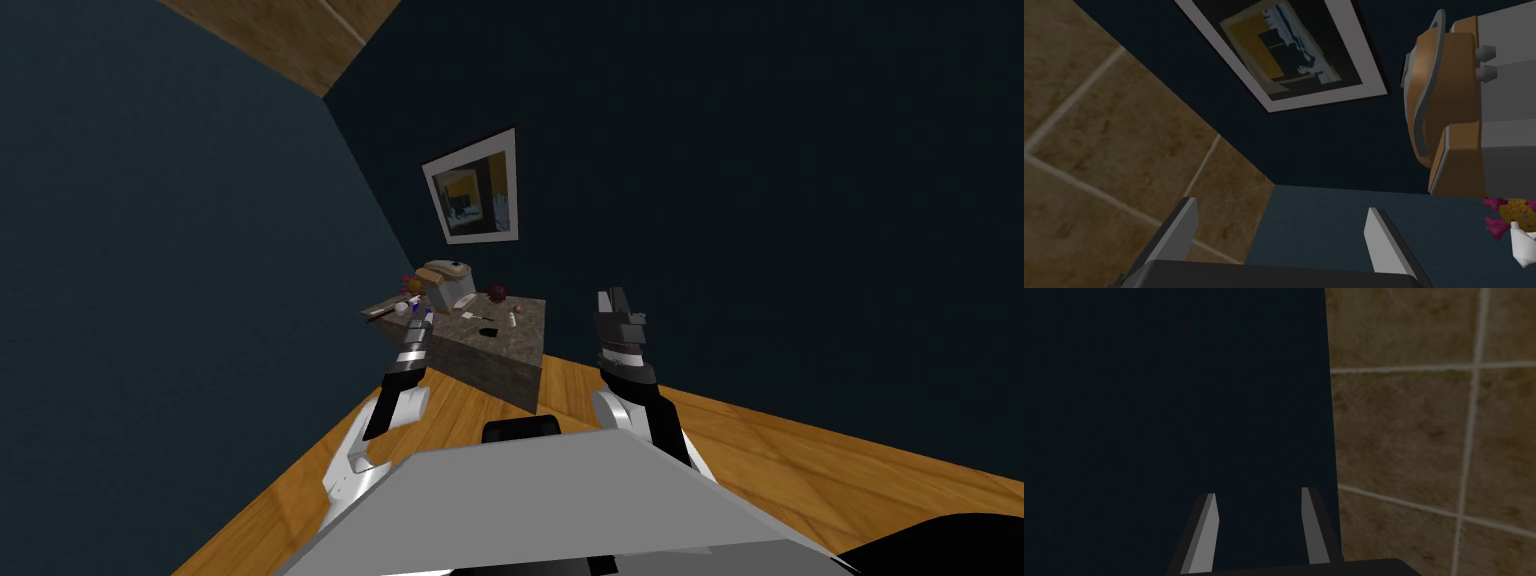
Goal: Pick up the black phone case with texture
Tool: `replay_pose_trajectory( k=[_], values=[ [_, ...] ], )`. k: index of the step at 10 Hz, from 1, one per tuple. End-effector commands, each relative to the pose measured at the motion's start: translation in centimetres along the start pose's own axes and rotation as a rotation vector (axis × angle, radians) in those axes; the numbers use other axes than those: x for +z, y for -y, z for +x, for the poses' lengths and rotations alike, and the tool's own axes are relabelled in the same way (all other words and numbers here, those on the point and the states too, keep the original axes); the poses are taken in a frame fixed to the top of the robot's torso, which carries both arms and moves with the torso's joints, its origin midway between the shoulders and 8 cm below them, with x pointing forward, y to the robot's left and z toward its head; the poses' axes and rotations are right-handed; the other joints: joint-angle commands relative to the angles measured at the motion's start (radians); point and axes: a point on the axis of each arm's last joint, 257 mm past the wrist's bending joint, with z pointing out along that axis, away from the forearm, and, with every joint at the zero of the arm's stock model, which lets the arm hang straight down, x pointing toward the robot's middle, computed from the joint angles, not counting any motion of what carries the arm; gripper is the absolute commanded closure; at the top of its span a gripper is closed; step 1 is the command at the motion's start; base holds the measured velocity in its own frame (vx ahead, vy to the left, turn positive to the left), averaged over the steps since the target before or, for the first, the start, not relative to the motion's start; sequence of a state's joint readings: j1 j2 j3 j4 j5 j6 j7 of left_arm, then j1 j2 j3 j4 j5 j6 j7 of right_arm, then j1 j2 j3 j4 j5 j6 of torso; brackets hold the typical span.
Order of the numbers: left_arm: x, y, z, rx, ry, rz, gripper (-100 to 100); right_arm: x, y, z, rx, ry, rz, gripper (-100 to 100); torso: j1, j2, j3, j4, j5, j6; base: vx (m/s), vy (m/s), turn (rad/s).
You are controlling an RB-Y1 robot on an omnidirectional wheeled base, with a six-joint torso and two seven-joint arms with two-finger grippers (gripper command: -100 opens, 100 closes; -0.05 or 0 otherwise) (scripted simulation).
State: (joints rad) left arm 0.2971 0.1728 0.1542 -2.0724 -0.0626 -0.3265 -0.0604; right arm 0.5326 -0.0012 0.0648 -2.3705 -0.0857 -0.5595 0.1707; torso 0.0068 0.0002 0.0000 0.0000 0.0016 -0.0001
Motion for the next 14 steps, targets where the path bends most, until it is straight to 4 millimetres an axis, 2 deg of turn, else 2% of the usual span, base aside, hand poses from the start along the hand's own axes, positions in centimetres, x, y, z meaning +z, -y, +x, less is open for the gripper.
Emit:
replay_pose_trajectory(
  k=[1, 2, 3, 8, 10, 11, 13, 14],
  values=[
    [0.6, -1.0, -0.3, 0.006, 0.001, -0.030, -100, 0.0, 0.0, 0.0, 0.000, 0.000, 0.000, 0, 0.000, 0.000, 0.000, 0.000, 0.000, 0.000, 0.001, 0.081, 0.033],
    [1.6, -2.0, -1.0, 0.017, 0.009, -0.052, -100, 0.0, 0.0, 0.0, 0.000, 0.000, 0.000, 0, -0.001, 0.000, 0.000, 0.000, 0.000, 0.000, 0.018, 0.113, 0.063],
    [1.6, -2.5, -0.9, 0.017, 0.008, -0.070, -100, 0.0, 0.0, 0.0, 0.000, 0.000, 0.000, 0, 0.001, -0.001, 0.000, 0.000, 0.000, 0.000, 0.002, 0.100, 0.030],
    [4.6, -6.3, -3.3, 0.027, 0.045, -0.178, -100, 0.0, 0.0, 0.0, 0.000, 0.000, 0.000, 0, 0.000, 0.000, 0.000, 0.000, 0.000, 0.000, -0.001, 0.109, 0.040],
    [4.5, -7.3, -3.3, 0.025, 0.044, -0.217, -100, 0.0, 0.0, 0.0, 0.000, 0.000, 0.000, 0, -0.001, 0.001, 0.000, 0.000, 0.000, 0.000, -0.001, 0.066, 0.003],
    [5.5, -8.2, -4.1, 0.020, 0.060, -0.243, -100, 0.0, 0.0, 0.0, 0.000, 0.000, 0.000, 0, -0.004, 0.001, 0.001, 0.000, 0.000, 0.000, -0.007, 0.082, 0.030],
    [5.3, -9.0, -4.0, 0.019, 0.059, -0.274, -100, 0.0, 0.0, 0.0, 0.000, 0.000, 0.000, 0, -0.001, 0.001, 0.001, 0.000, 0.000, 0.000, 0.000, 0.066, 0.002],
    [6.3, -10.0, -4.8, 0.009, 0.075, -0.302, -100, 0.0, 0.0, 0.0, 0.000, 0.000, 0.000, 0, -0.004, 0.001, 0.000, 0.000, -0.001, 0.000, 0.015, 0.067, 0.019]
  ],
)
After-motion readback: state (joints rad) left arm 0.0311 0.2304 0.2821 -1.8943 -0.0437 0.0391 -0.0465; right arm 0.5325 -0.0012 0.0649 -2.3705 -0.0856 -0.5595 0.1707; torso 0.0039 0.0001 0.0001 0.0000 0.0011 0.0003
